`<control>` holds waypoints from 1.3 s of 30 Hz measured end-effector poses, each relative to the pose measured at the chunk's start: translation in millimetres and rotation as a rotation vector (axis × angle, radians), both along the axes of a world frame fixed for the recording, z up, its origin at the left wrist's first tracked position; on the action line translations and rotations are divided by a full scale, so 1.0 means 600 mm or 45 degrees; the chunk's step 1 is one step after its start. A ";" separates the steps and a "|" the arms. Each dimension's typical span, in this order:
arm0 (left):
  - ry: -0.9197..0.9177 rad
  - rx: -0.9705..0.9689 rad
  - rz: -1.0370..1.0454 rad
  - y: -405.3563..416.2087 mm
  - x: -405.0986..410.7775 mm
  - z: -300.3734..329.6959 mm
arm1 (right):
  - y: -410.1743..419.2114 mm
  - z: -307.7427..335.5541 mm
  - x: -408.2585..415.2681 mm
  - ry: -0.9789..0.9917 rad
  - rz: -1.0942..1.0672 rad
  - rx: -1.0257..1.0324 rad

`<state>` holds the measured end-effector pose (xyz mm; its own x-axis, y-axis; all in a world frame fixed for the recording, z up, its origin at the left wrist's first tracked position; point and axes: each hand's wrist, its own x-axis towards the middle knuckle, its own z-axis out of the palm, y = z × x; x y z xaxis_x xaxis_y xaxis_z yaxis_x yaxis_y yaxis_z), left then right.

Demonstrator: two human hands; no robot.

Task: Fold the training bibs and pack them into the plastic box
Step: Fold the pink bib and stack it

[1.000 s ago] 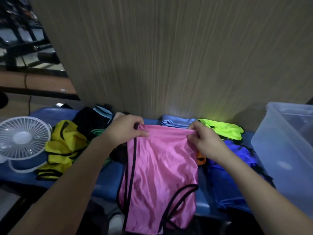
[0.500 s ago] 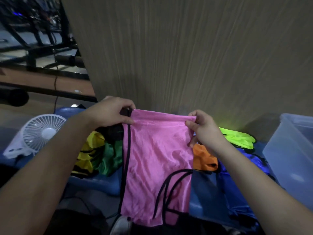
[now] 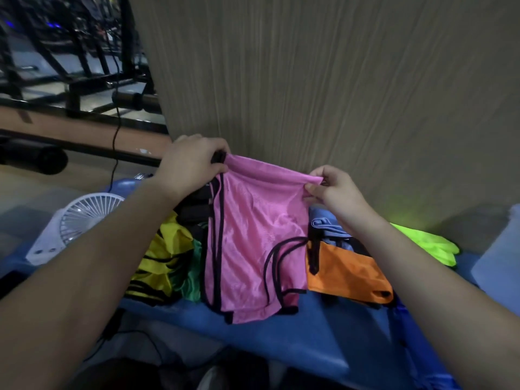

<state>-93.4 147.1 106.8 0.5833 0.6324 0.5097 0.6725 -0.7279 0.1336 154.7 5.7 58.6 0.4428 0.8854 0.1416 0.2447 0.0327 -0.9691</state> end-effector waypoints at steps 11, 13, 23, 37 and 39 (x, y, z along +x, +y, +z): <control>-0.080 0.237 -0.235 -0.154 -0.064 -0.096 | -0.103 -0.052 -0.005 -0.614 0.170 -0.029; -0.062 0.217 -0.273 -0.174 -0.072 -0.105 | -0.115 -0.058 -0.007 -0.613 0.175 -0.012; -0.295 -0.016 -0.194 -0.216 -0.094 0.064 | -0.182 0.084 -0.040 -0.463 0.035 0.389; -0.010 -0.445 -0.646 -0.275 -0.064 0.177 | -0.352 0.215 -0.023 -0.509 -0.097 0.358; -0.035 -0.554 -0.617 -0.276 -0.058 0.183 | -0.362 0.216 -0.016 -0.462 -0.095 0.324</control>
<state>-127.9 -18.6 216.4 0.8446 0.4531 0.2851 0.2737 -0.8232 0.4974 144.9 -211.2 188.4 0.3855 0.7697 0.5090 0.5783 0.2283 -0.7832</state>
